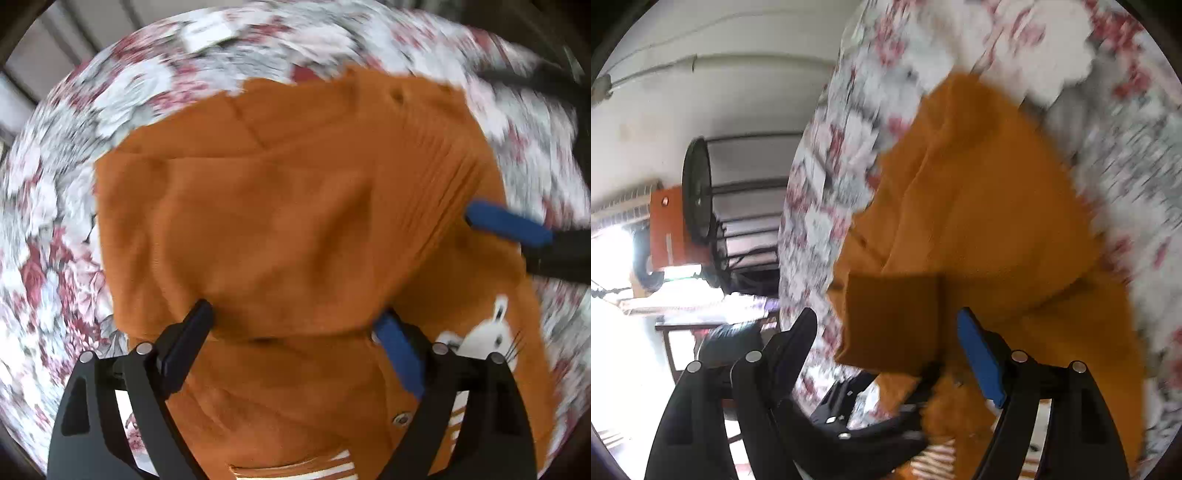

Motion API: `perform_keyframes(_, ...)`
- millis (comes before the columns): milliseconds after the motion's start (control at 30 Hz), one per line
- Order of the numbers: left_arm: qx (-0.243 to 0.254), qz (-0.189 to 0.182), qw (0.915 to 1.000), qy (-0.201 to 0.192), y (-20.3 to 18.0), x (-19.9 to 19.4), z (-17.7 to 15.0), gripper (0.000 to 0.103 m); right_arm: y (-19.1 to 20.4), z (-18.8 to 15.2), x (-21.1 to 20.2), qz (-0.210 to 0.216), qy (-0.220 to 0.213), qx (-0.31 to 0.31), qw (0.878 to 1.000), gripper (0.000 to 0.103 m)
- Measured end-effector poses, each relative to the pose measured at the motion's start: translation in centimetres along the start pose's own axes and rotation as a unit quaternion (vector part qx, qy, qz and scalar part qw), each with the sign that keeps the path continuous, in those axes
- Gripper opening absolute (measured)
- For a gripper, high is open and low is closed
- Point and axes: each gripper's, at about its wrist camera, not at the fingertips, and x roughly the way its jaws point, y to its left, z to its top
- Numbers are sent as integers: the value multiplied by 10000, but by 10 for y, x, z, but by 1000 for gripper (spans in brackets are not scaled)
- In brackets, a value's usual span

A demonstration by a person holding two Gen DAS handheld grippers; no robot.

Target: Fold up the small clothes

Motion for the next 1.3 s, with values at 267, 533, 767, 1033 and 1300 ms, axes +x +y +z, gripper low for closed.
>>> perform_keyframes(267, 578, -335, 9962, -555, -13, -26, -3, 88, -7, 0, 5, -682, -66, -382, 9969, 52)
perform_keyframes(533, -1626, -140, 9864, -182, 120, -6, 9, 88, 10, 1, 0, -827, -340, -1027, 9907, 6)
perform_keyframes(767, -2937, 28, 9543, -558, 190, -12, 6, 89, 69, 21, -29, -1121, -1147, -2316, 9595, 5)
perform_keyframes(1033, -2161, 1221, 9687, 18, 162, 29, 26, 99, -11, 57, 5, -1944, -651, -1467, 9677, 13)
perform_keyframes(1300, -2107, 2305, 9488, -482, 166, -9, 34, 97, 42, 39, -34, -1792, -1555, -2184, 9466, 21)
